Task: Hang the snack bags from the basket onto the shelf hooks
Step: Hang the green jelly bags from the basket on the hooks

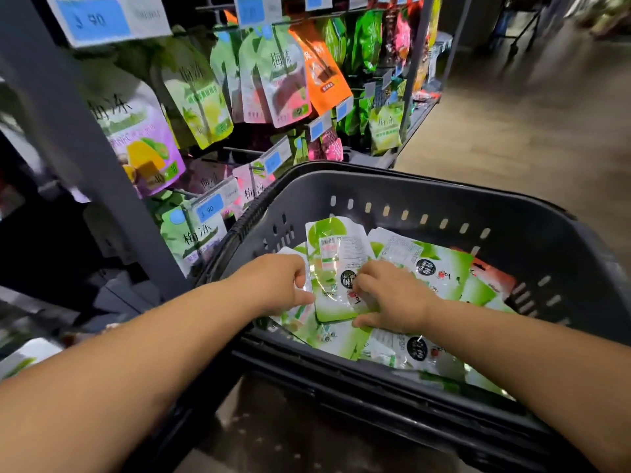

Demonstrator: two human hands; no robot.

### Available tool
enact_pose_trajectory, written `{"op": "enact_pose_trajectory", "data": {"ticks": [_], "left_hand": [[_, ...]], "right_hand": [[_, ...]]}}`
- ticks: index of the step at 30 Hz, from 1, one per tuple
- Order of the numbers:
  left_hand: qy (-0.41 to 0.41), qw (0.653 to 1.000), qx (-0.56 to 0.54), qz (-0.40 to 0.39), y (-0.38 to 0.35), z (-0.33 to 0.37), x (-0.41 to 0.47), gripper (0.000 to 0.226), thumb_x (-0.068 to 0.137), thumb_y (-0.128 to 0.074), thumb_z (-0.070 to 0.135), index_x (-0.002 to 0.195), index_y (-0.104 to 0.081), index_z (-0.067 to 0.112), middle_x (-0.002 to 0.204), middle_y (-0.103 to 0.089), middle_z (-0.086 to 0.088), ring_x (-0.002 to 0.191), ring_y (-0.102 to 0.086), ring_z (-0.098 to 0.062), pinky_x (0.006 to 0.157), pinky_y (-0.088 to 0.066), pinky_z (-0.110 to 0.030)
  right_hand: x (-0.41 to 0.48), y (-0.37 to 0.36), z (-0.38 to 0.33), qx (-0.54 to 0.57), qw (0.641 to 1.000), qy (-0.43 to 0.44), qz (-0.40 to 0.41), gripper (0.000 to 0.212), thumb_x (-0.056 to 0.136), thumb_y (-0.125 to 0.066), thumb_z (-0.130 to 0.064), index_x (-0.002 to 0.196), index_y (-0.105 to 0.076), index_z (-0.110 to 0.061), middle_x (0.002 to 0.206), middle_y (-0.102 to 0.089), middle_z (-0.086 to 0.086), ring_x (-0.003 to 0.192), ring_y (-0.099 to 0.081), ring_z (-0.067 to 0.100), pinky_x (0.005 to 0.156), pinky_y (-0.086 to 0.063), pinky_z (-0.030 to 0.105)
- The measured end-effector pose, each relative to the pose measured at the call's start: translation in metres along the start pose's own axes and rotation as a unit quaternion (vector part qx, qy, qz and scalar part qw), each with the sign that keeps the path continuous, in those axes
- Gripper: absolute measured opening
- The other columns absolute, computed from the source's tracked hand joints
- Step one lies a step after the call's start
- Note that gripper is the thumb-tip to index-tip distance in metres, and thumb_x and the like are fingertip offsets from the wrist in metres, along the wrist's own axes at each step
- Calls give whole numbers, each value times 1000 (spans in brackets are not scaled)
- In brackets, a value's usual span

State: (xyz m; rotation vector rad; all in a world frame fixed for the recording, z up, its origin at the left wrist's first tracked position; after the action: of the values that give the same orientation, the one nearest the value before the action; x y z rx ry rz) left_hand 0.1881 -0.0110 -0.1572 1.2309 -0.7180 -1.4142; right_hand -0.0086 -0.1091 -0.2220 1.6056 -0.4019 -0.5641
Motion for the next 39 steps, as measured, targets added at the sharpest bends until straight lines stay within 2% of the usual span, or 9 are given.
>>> {"op": "enact_pose_trajectory", "data": {"ticks": [3,6,10,16,21,28,33,36,39], "left_hand": [[-10,1000,-20,1,7,0,4,29,89,-68,44,93,-52,20,90,-64,3,85,-59,-20,74,-46,-33],[-12,999,-39,24,12,-1,8,29,87,-69,45,92,-53,21,85,-61,5,80,-58,-18,74,-46,-33],[-16,997,-76,32,12,2,11,30,86,-72,43,92,-55,20,79,-58,7,79,-61,-15,64,-42,-28],[-2,991,-125,38,13,5,13,34,80,-77,42,93,-56,18,79,-63,6,83,-69,-22,79,-52,-36],[4,990,-130,52,11,6,11,35,81,-77,43,93,-54,20,85,-67,2,82,-68,-20,74,-51,-34],[12,977,-178,113,12,6,6,40,77,-80,45,93,-52,22,87,-59,5,74,-60,-18,65,-45,-30],[-22,968,-213,134,16,3,3,57,71,-83,46,107,-48,20,102,-50,6,85,-48,-8,74,-39,-27],[-25,960,-271,59,15,-1,4,72,67,-86,49,120,-46,21,119,-57,3,106,-55,-11,87,-43,-28],[-40,949,-313,23,17,-1,5,60,62,-90,46,96,-57,9,100,-70,-8,90,-64,-20,85,-49,-35]], "right_hand": [[-1,2,0,-3,1000,22,17,44,96,-44,-52,112,-64,-17,118,-60,1,105,-56,24,87,-50,40],[-4,6,9,32,996,15,79,59,94,-21,-51,101,-68,-16,99,-68,-1,90,-62,24,75,-49,34],[-3,25,18,74,980,-39,181,33,100,-46,-40,94,-64,-13,86,-67,4,83,-61,32,65,-42,35],[-2,59,14,162,941,-58,291,26,99,-53,-33,89,-61,-11,73,-57,-2,70,-56,29,60,-39,34],[-6,90,19,226,907,-83,345,15,98,-58,-26,89,-61,-14,65,-53,-8,67,-49,21,60,-33,31],[-12,136,10,257,930,-18,263,18,96,-62,-24,80,-59,-33,75,-62,-7,78,-61,23,77,-51,41],[-19,160,1,266,944,42,192,27,95,-64,-20,75,-59,-38,73,-61,-24,74,-56,-5,71,-43,19],[-25,172,-5,278,938,68,195,29,95,-64,-18,75,-59,-39,72,-60,-20,71,-55,-6,70,-44,12],[-30,184,-11,295,924,91,225,27,94,-63,-14,77,-59,-35,72,-58,-13,69,-54,-5,68,-42,7]]}}
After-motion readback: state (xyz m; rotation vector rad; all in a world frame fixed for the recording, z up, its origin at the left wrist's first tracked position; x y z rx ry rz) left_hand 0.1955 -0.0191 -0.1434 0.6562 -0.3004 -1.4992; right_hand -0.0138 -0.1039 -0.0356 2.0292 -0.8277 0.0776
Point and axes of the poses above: each hand's wrist, its own x-axis towards the middle knuckle, its own y-axis out of the back of the hand, z = x × y, the point moved 2 cm from there along x, towards the middle knuckle
